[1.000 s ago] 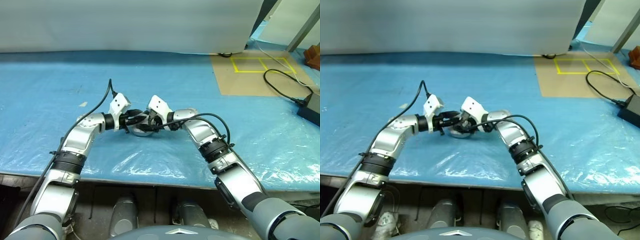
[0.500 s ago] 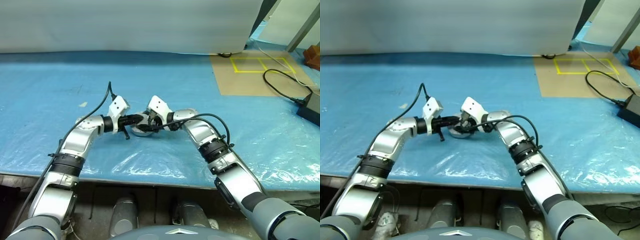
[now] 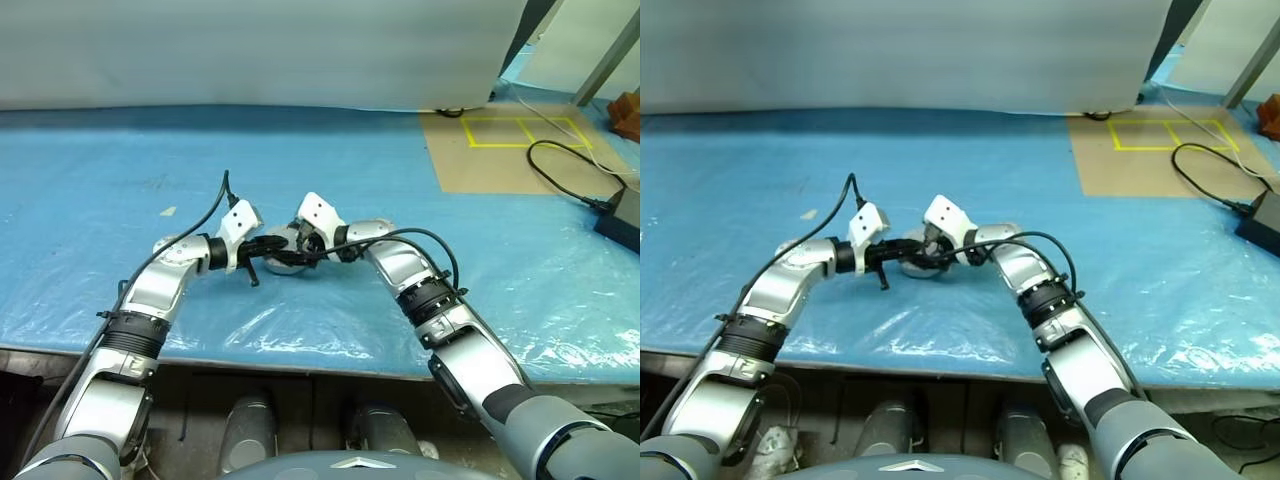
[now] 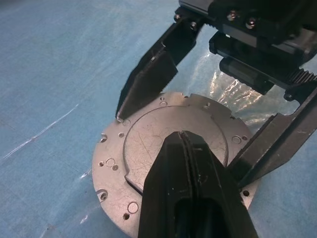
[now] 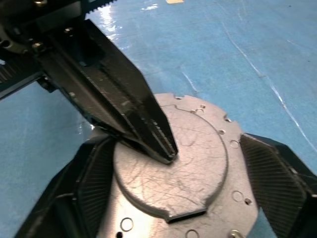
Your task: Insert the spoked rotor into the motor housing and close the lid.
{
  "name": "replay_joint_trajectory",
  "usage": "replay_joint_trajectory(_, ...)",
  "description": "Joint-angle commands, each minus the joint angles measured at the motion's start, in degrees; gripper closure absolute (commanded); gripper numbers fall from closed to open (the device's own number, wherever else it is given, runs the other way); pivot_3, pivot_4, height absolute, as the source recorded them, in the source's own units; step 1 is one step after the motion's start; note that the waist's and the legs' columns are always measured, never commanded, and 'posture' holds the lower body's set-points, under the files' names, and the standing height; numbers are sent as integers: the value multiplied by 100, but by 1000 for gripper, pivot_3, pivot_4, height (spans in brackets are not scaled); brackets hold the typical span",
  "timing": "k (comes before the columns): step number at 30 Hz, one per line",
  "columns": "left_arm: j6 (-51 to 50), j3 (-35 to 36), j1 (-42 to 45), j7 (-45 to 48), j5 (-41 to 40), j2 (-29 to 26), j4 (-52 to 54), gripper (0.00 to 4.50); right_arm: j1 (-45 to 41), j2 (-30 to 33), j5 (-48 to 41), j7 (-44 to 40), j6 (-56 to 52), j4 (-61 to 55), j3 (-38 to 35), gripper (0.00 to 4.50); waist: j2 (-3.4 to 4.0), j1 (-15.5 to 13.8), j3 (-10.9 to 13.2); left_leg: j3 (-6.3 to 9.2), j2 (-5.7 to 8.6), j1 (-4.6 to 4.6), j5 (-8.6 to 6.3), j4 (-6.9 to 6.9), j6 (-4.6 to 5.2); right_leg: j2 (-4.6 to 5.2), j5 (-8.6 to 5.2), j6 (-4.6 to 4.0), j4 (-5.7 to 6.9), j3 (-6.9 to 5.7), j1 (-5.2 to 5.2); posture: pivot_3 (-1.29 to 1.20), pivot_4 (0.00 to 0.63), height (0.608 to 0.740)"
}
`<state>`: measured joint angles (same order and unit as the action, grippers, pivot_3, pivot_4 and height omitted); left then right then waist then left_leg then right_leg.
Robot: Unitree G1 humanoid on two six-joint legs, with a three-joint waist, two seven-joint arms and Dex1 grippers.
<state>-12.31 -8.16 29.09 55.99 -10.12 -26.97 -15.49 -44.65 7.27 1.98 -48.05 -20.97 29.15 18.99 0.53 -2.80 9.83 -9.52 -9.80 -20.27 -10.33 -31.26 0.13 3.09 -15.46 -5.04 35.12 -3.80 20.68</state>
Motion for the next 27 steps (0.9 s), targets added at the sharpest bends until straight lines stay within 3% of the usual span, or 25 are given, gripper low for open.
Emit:
replay_joint_trajectory(1, -31, -58, -60, 1, 94, -24, -77, 4500, 274, 122, -17, -213, -454, 335, 75, 50, 0, 0, -1, -1, 0, -2, 0, 5, 0, -1, 0, 0, -8, 0, 0, 0, 150, 740)
replay_joint_trajectory(9, -13, -21, -64, -48, 90, 1, -87, 4500, 326, 735, -141, -821, 20, -802, 107, 50, -3, -39, -5, -4, 4, -79, 20, 16, 8, -1, 6, 13, -33, -7, 53, 0, 150, 740)
replay_joint_trajectory(18, -32, 43, -32, -52, 75, 5, -122, 4500, 312, 1048, -697, -1085, -314, -1266, -351, 50, -7, -13, 0, 0, 1, -90, 15, 15, 15, -2, 3, 7, -33, -14, 61, 0, 150, 740)
replay_joint_trajectory(24, -177, 79, -307, 252, -92, -239, 350, 4500, 301, 1020, -2155, -1217, -2331, -1856, -1332, 50, -10, -6, 1, 0, 0, -107, 16, 14, 17, -2, 5, 10, -32, -15, 79, 0, 150, 740)
replay_joint_trajectory(27, -239, 140, -487, 318, -176, -399, 644, 4500, 388, 1092, -2435, -1011, -3143, -1841, -1521, 50, -10, 3, 1, 1, -2, -110, 17, 14, 17, -2, 11, 20, -30, -21, 81, 0, 150, 740)
